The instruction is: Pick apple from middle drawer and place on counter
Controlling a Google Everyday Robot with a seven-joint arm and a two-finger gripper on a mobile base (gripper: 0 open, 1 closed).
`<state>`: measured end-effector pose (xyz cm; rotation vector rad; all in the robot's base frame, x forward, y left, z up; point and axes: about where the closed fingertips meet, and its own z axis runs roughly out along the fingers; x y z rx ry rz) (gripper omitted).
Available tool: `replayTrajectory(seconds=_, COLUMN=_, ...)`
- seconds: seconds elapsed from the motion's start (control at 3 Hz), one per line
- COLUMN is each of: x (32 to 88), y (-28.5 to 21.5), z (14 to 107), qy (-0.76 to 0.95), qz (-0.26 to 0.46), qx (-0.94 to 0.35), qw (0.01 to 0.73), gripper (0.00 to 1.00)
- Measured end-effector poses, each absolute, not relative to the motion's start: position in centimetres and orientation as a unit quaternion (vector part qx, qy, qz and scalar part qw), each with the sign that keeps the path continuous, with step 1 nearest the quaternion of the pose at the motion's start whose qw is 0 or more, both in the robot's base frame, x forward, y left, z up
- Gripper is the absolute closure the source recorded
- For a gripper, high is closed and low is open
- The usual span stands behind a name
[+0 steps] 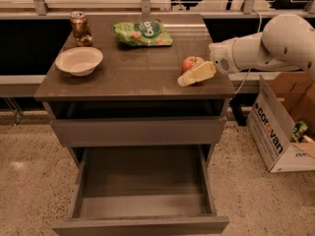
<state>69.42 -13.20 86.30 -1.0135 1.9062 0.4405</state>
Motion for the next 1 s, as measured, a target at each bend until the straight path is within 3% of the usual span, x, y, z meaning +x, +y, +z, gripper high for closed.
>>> replayTrajectory(seconds=1.0, x=67.2, y=-17.7, z=86.7, qy=0.725, qz=0.145, qx=-0.464, qw=0.488, gripper=0.0)
